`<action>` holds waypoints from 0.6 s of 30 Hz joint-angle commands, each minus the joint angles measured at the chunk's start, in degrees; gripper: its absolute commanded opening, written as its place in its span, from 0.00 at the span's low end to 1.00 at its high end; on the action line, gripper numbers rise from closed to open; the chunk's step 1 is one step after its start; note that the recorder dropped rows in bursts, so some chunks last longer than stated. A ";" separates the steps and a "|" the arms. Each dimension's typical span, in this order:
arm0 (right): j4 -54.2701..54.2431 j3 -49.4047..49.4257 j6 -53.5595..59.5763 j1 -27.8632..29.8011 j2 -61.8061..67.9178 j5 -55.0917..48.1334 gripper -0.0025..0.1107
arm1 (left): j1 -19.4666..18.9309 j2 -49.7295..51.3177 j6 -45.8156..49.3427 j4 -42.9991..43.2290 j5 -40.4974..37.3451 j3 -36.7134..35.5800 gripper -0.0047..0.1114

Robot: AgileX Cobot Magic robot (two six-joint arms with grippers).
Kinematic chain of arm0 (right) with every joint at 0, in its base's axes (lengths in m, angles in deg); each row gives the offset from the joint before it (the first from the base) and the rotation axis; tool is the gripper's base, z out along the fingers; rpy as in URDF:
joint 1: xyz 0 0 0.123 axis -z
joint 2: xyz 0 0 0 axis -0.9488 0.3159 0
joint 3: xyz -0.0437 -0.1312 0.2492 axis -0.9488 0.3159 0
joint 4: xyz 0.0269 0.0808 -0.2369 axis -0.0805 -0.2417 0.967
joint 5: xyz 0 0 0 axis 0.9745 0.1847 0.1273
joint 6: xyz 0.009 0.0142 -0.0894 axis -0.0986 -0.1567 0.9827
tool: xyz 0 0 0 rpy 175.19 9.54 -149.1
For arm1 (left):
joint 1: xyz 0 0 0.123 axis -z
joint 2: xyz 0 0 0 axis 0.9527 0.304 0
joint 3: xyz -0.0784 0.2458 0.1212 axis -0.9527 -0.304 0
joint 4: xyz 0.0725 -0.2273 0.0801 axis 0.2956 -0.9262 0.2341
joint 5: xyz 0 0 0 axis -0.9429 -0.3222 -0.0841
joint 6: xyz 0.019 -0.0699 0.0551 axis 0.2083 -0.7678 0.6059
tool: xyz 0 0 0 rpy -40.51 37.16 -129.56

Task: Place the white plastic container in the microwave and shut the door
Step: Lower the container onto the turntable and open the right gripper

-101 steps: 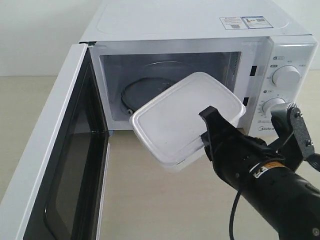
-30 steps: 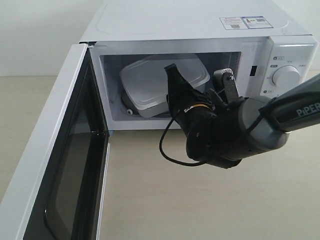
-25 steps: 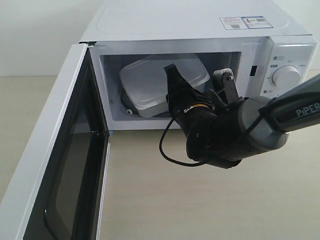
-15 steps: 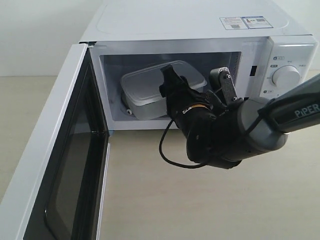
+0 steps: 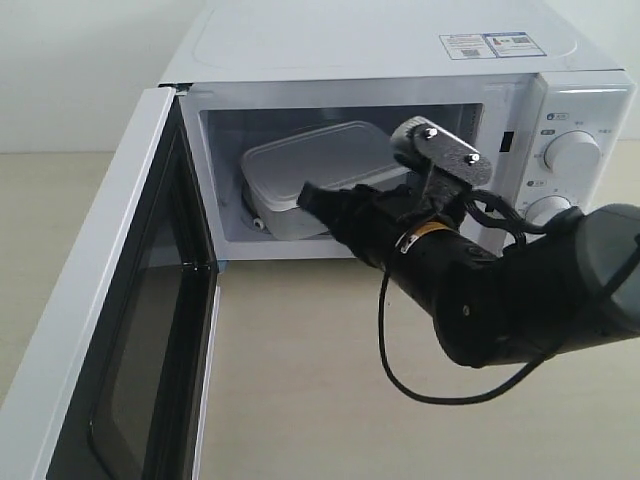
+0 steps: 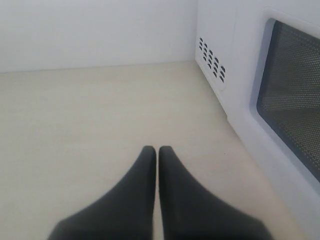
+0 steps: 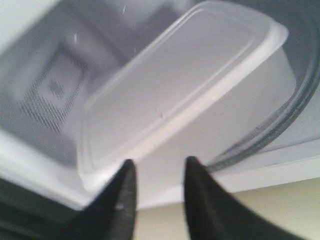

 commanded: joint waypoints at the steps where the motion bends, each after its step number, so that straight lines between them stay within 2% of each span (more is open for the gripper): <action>1: 4.68 0.49 16.40 0.17 1.26 -0.52 0.02 | -0.18 -0.13 0.23 0.08 0.21 -0.17 0.07; 7: 7.85 -0.28 18.06 0.17 4.61 6.66 0.02 | -0.18 -0.13 0.23 0.08 0.21 -0.17 0.07; 18: 7.87 -10.19 19.11 0.30 12.94 4.88 0.02 | -0.18 -0.13 0.23 0.08 0.21 -0.17 0.07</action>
